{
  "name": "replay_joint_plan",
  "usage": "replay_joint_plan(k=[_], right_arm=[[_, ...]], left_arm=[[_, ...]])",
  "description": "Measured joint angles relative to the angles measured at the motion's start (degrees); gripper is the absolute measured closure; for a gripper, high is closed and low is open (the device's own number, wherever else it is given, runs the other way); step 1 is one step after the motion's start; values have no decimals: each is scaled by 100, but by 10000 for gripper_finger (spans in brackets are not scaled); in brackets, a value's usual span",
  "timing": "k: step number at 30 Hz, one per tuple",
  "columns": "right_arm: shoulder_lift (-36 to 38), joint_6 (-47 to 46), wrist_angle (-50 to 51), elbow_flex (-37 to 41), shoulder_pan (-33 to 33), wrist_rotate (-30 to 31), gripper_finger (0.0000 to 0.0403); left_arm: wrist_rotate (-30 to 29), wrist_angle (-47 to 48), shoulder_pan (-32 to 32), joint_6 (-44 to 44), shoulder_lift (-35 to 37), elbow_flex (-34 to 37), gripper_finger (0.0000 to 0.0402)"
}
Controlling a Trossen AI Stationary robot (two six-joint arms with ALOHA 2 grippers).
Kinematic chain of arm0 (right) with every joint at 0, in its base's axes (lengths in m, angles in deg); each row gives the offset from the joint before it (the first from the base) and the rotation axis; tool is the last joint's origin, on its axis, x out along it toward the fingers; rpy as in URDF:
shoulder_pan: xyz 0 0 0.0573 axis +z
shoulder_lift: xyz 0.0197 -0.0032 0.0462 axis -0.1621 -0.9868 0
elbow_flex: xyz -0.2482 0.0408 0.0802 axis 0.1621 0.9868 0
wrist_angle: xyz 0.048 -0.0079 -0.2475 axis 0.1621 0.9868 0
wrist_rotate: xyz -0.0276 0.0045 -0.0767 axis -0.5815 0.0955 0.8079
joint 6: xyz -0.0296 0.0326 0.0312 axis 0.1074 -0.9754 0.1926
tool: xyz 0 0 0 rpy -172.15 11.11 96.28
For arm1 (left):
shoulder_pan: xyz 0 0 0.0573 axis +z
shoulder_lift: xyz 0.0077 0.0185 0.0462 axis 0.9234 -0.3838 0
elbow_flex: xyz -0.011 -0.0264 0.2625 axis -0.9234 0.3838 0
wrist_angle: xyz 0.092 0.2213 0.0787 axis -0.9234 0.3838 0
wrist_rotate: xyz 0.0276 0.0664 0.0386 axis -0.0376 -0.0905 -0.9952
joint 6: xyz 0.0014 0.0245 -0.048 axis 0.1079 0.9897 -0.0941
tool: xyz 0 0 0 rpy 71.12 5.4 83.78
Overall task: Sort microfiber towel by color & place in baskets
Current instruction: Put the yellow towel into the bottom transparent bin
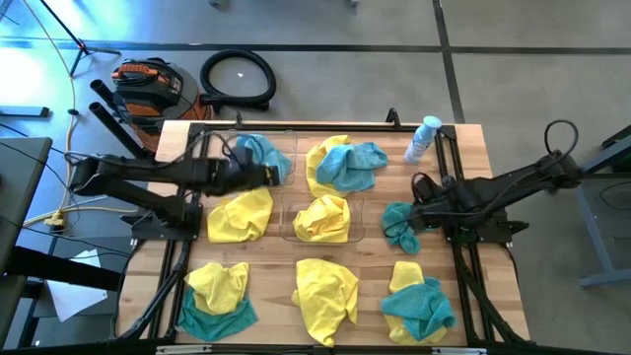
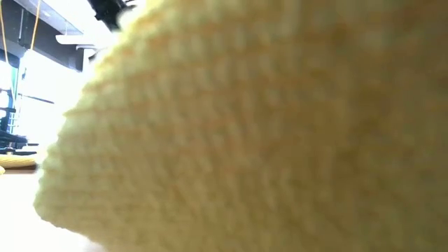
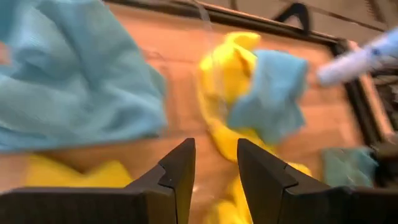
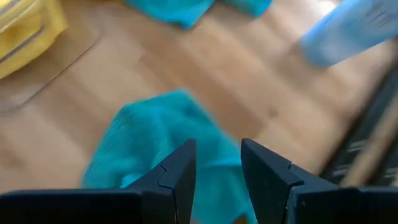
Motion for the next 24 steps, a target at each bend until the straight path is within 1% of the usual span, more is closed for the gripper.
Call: replay_joint_plan(k=[2,5,9,12,16,19,22,24], right_arm=[[457,-119,-317,350,232,-233,281],[1102,-261,-728,701,525,-323,281],[1712,-220,-1153,863,727,-318,281],[1937,-109,-1183,864,777,-275,281],[2013,32,-1177,863,778,-276,281],[1996,60,-1175,864,779,-338,281],[1964,159,-1167,862,778,-447,281],[1961,208,-1163,864,779,-479,281]], left_arm=[[-89,-194,-337,-157,-101,0,300],[-129,-741,-734,-191,-268,0,306],[-352,-1591,-1138,-142,-512,-4,315],[-517,-2179,-1368,68,-722,-57,322],[-660,-2132,-1616,343,-1125,-597,334],[-765,-2080,-1747,785,-1469,-1178,343],[-831,-1717,-1829,1167,-1839,-1852,349],[-835,-1272,-1834,1303,-2074,-2313,352]])
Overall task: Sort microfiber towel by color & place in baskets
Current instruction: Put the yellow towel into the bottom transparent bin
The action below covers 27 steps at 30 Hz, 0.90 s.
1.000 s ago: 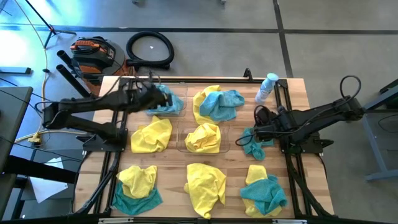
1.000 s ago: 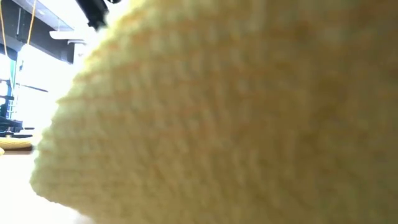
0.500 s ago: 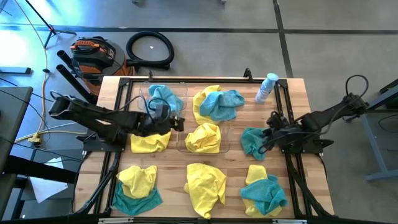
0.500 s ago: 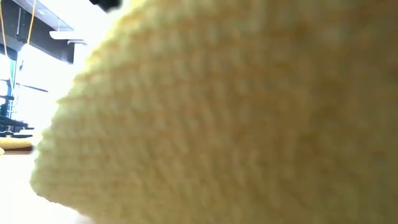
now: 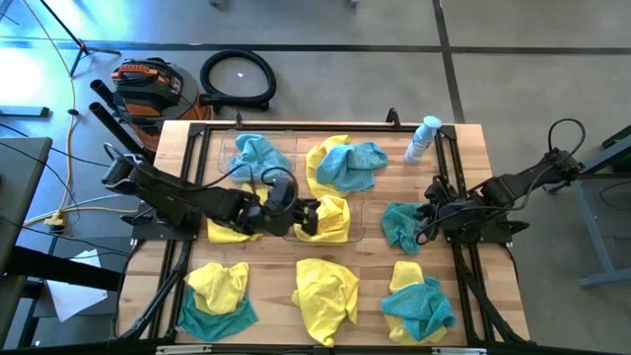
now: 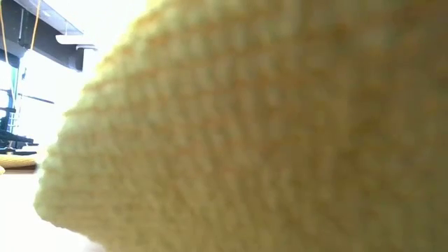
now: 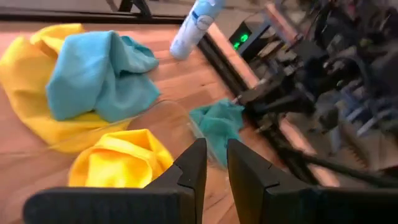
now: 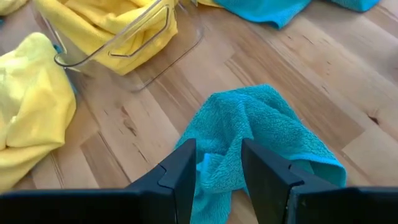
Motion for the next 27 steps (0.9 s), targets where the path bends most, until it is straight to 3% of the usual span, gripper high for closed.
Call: replay_joint_plan(k=[7,12,15,21,27], right_arm=[[2,72,122,0,-2,8,281],[0,76,217,-1,-2,9,281],[-3,88,239,0,-2,58,281],[-5,72,262,-1,-4,200,281],[-7,69,260,-1,-4,256,281]], left_arm=[[94,1906,4,18,-776,-1471,355],[619,3236,-7,312,-1110,-2098,355],[970,3991,-81,420,-1131,-2113,355],[1039,5633,-245,-863,-1082,-2115,355],[952,5829,-313,-774,-1015,-2113,355]])
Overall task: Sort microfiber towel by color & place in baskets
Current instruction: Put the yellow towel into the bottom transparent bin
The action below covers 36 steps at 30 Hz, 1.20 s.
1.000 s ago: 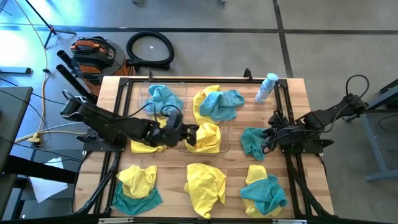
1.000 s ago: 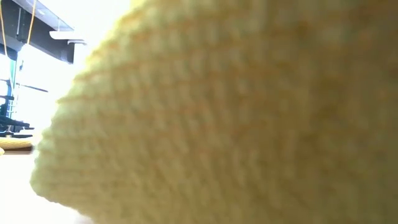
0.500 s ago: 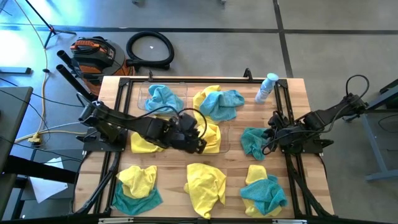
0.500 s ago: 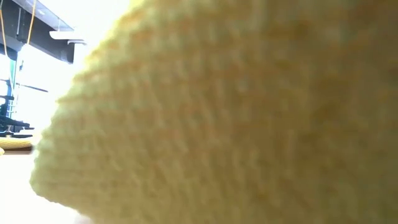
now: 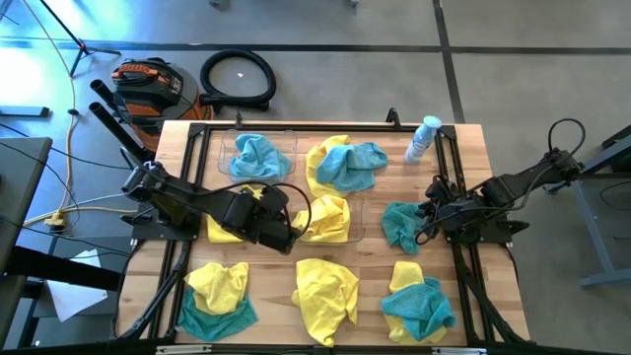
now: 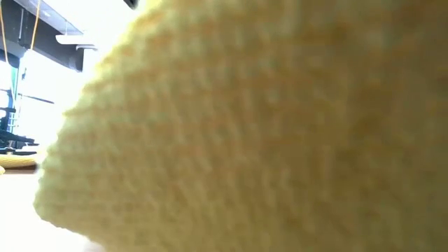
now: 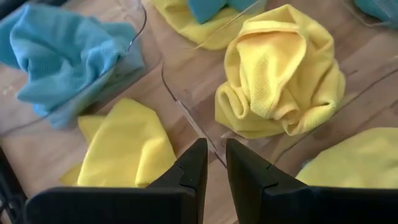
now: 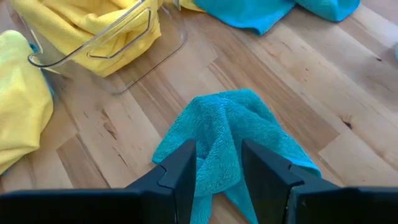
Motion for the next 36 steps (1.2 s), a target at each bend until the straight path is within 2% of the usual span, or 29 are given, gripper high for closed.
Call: replay_joint_plan(k=[8,12,17,22,27,36], right_arm=[[0,-180,-126,0,0,-16,281],[-111,-250,-841,-1,51,-541,301],[-828,-561,-1063,-267,237,-570,387],[-1853,-1346,-347,-971,345,-426,384],[-2778,-1865,306,-1757,419,-508,400],[-4020,-2550,345,-2916,898,-479,402]], left_arm=[[-262,-229,-298,1724,4,0,355],[-423,-242,-507,2253,4,0,355],[-423,-332,-754,2701,4,0,355],[-326,-604,-992,3151,155,133,355],[-98,-1608,-1205,3437,894,1088,355],[160,-3299,-1523,3411,2816,3215,355]])
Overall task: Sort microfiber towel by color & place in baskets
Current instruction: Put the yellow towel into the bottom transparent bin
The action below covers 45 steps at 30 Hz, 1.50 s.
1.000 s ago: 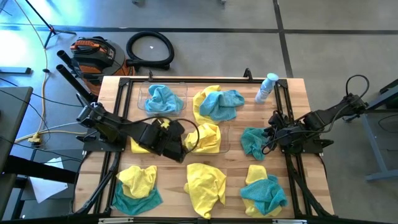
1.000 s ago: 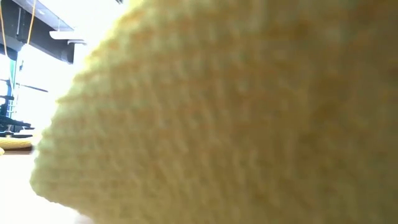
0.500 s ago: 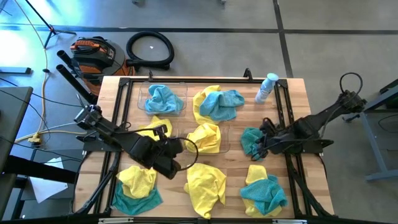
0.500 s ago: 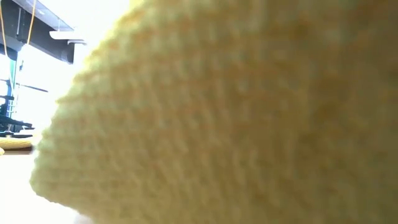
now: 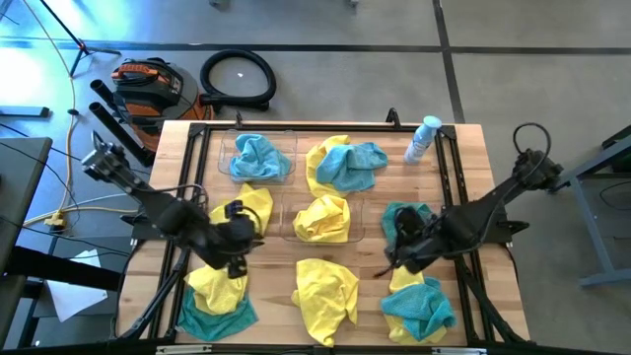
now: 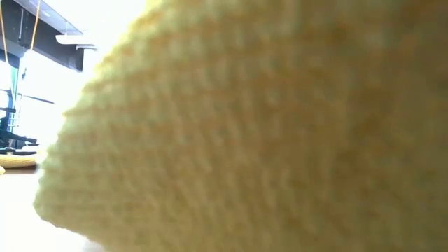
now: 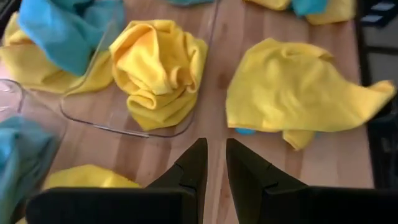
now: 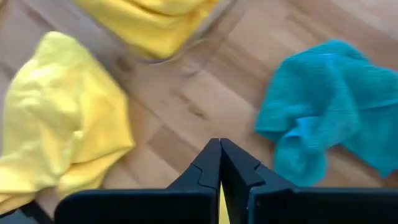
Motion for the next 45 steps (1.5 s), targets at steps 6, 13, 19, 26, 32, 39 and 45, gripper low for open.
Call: replay_joint_plan(k=[6,13,19,26,32,39,45], right_arm=[[-1250,416,-19,-962,330,77,402],[-2607,1081,-463,-1875,362,93,391],[-3301,957,-1085,-2132,137,85,335],[-3703,1032,-2082,-2079,-37,-6,236],[-3994,1349,-2107,-2073,-52,-88,190],[-4083,1348,-2140,-2072,-52,-404,259],[-4083,1647,-1575,-2552,-51,-670,390]], left_arm=[[171,-584,-138,520,869,996,355],[296,-642,-138,301,1047,1276,355],[296,-645,-136,477,986,1277,355],[298,-639,-136,479,984,1277,355],[296,-638,-136,485,982,1277,355],[296,-638,-136,478,982,1277,355],[296,-638,-136,489,982,1277,355]])
